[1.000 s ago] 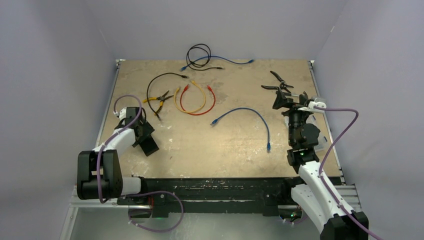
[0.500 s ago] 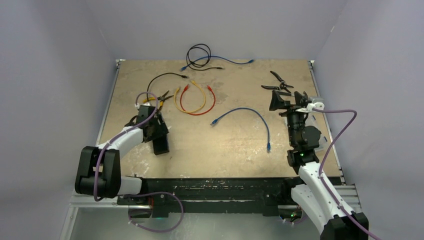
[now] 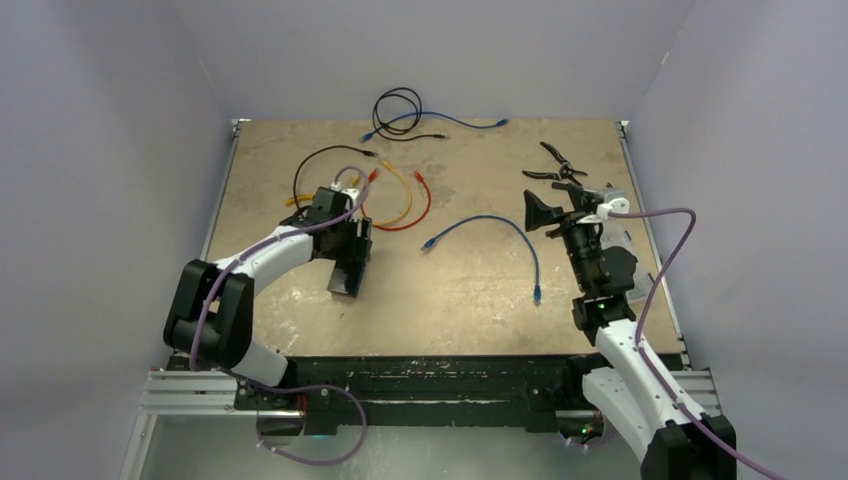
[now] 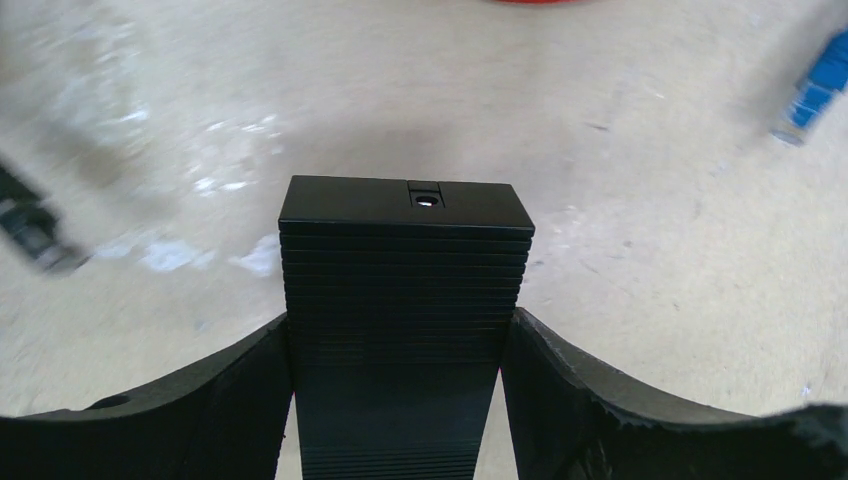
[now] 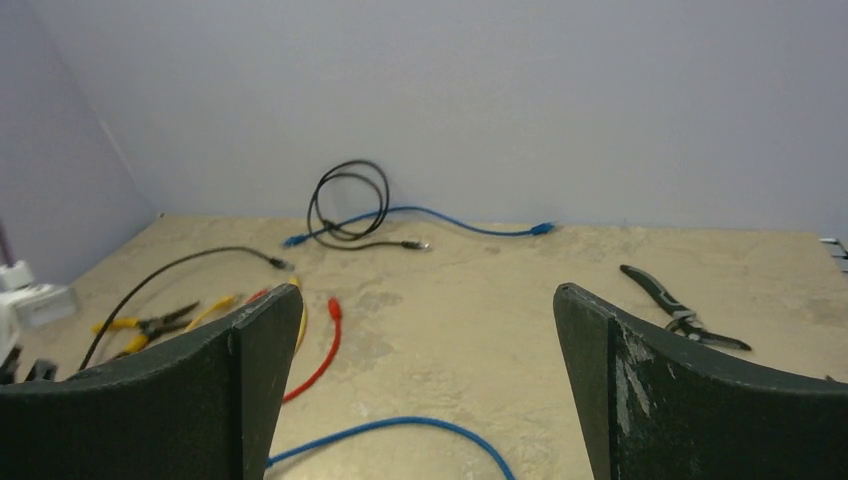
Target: Insert the plug into the switch port
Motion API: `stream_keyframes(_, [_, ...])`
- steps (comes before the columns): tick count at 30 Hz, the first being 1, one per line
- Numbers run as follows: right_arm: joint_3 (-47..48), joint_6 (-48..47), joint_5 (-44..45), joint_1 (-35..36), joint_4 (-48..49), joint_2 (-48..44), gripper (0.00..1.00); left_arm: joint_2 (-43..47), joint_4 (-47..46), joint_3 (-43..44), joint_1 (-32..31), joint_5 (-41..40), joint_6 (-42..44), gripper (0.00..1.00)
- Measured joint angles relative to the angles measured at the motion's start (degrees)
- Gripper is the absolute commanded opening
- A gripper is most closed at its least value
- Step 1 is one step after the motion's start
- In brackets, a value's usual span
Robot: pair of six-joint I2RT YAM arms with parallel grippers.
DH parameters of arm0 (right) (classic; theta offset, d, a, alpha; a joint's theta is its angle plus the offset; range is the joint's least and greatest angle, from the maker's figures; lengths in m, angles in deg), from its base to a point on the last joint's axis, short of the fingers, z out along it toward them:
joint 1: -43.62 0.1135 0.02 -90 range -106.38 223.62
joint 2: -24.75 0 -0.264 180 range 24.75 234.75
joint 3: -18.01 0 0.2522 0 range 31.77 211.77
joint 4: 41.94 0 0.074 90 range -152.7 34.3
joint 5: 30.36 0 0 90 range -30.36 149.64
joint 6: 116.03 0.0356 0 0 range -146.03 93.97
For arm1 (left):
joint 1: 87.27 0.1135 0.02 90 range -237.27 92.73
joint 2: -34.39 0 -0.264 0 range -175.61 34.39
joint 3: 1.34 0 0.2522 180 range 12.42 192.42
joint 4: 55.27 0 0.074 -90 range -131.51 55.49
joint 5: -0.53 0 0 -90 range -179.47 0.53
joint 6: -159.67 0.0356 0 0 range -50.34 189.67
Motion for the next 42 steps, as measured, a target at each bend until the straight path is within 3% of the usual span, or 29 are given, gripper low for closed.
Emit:
stream_keyframes(11, [3.5, -3.1, -12.2, 0.0, -6.9, 4.0, 0.93, -13.9, 5.7, 11.2, -8.2, 3.6, 12.5, 0.33])
stream_keyframes(18, [4.1, -3.7, -15.6, 0.2, -8.4, 5.8, 0.93, -18.7, 8.2, 17.7, -8.3, 3.4, 17.2, 0.49])
stream_keyframes(27, [4.1, -3.8, -16.6, 0.2, -8.6, 6.7, 0.94, -18.6, 8.0, 17.9, -8.4, 2.8, 19.1, 0.65])
stream_keyframes(38, [4.1, -3.8, -16.6, 0.2, -8.5, 6.7, 0.94, -18.1, 7.4, 25.3, -16.0, 2.3, 18.9, 0.65])
stream_keyframes(42, [4.1, -3.9, -16.6, 0.2, -8.5, 6.5, 0.94, -19.6, 7.3, 29.5, -17.2, 2.3, 18.4, 0.53])
